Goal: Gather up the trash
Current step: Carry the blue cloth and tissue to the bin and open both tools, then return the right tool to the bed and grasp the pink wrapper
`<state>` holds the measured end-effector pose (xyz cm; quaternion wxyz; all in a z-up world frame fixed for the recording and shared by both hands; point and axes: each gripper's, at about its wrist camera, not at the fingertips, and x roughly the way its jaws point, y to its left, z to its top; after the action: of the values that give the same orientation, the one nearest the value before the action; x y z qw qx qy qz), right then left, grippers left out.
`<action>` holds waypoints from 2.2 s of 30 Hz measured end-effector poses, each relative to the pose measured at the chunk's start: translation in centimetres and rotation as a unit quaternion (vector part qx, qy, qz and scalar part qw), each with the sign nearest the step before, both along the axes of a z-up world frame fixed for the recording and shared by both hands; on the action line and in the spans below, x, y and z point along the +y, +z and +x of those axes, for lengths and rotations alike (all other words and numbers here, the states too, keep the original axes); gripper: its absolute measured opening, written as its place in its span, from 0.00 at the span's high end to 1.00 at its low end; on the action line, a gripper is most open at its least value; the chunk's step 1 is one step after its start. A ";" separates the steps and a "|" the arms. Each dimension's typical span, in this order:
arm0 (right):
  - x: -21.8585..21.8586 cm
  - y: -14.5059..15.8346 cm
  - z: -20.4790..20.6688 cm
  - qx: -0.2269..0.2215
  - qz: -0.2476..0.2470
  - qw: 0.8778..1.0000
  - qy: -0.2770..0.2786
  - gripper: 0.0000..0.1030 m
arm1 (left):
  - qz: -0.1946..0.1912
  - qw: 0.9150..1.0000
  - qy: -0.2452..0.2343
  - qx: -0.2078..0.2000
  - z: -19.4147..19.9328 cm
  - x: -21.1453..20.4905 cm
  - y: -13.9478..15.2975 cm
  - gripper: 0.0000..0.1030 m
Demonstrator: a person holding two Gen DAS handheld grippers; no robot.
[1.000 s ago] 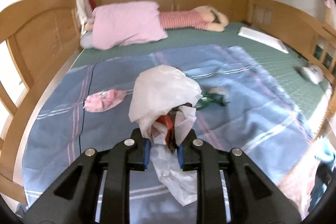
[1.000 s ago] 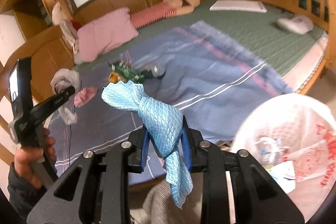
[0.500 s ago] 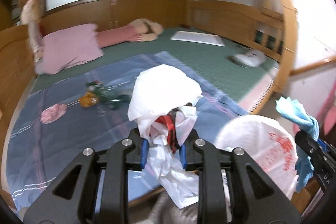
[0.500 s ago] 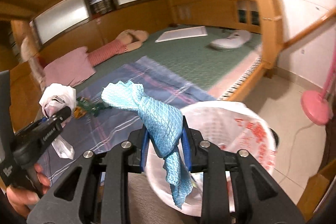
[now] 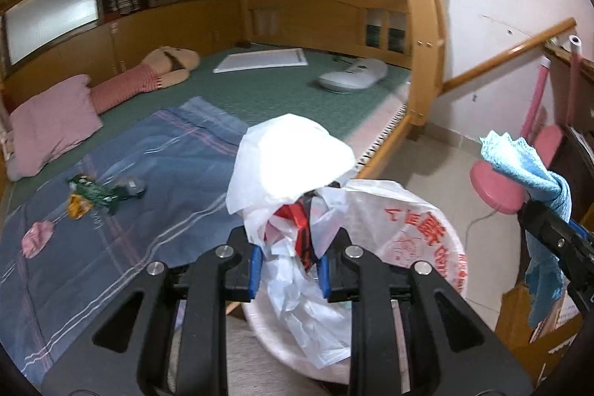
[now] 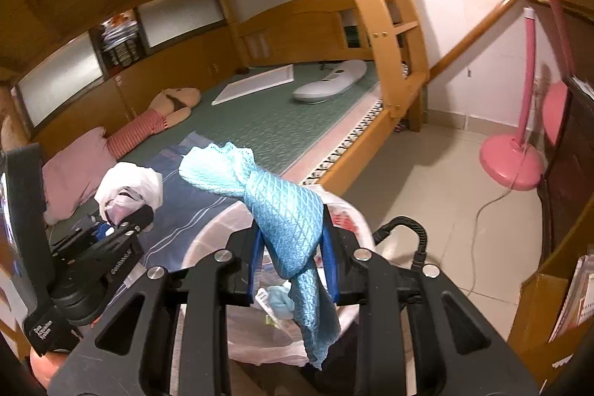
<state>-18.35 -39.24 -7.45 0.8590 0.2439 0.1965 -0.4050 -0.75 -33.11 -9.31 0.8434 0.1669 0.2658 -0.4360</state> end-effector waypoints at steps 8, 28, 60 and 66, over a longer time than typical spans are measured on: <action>-1.3 -0.5 -1.7 -0.007 0.006 1.000 -0.023 0.72 | 0.022 0.999 -0.022 -0.009 -1.0 -3.5 -1.5 0.64; -2.1 -1.1 -0.3 0.008 0.017 1.000 -0.017 0.72 | 0.027 1.000 -0.007 -0.004 0.3 -3.7 -1.6 0.08; 14.7 -6.3 38.6 0.120 0.037 0.889 0.439 0.20 | 0.001 0.904 0.425 0.037 22.7 31.3 -3.3 0.07; 22.5 -8.7 51.9 0.142 0.046 0.838 0.525 0.19 | -0.001 0.861 0.505 0.059 25.7 40.1 -4.9 0.07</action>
<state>33.59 -16.78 -16.19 0.8932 0.0834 0.4334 0.0861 24.97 7.03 -14.20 0.9311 -0.0170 0.3623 0.0399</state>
